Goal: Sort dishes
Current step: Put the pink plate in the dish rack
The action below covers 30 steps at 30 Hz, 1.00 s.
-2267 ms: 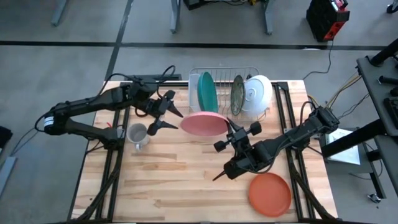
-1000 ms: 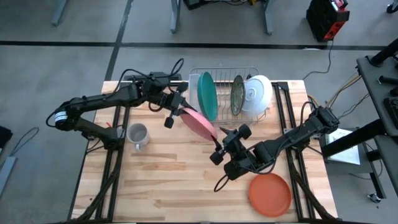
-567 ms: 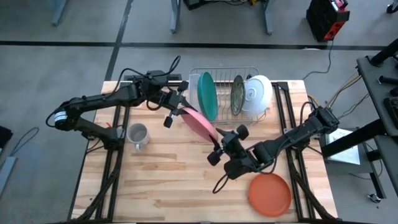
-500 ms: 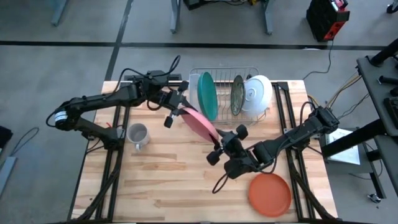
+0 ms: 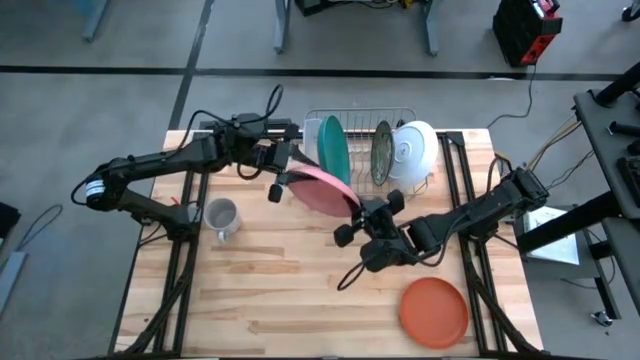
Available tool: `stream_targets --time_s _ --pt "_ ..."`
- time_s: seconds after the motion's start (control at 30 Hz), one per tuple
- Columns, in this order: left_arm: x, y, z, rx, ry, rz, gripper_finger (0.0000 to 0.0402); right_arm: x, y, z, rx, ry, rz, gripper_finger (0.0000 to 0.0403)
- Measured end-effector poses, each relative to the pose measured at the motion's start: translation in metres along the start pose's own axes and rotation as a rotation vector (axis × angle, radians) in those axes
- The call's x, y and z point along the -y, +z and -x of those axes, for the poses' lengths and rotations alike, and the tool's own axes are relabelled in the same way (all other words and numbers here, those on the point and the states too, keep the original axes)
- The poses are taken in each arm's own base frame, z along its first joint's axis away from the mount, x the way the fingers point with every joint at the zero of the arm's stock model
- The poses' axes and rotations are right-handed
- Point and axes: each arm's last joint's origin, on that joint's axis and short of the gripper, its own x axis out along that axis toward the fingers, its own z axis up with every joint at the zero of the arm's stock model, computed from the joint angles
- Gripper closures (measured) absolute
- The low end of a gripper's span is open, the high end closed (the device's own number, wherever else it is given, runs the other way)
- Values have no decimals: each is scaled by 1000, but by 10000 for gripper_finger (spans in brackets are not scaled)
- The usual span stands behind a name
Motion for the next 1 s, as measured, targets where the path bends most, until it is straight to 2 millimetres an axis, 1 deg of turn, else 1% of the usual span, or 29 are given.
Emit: stream_targets --time_s 0.1,0.23,0.3,0.4,0.57,0.8,0.9,1.0 --pt "-5 1 5 -65 75 -17 212 9 8 -4 2 -29 -35 391" --pt "-10 2 11 -129 85 -50 156 24 17 -10 -11 -63 -40 394" --pt "-14 3 15 -143 104 -54 134 31 19 -12 -22 -83 -39 394" --pt "-22 3 20 -188 177 -45 111 45 22 -15 -25 -131 -54 394" --pt "-36 8 29 -219 293 -50 94 68 21 -28 -45 -242 -83 394" --pt "-55 24 46 -246 496 -49 92 109 16 -57 -67 -460 -159 394" --pt "-60 33 53 -248 580 -40 92 120 10 -70 -124 -516 -197 394" --pt "-64 41 59 -248 644 -23 92 132 10 -84 -192 -563 -229 394"
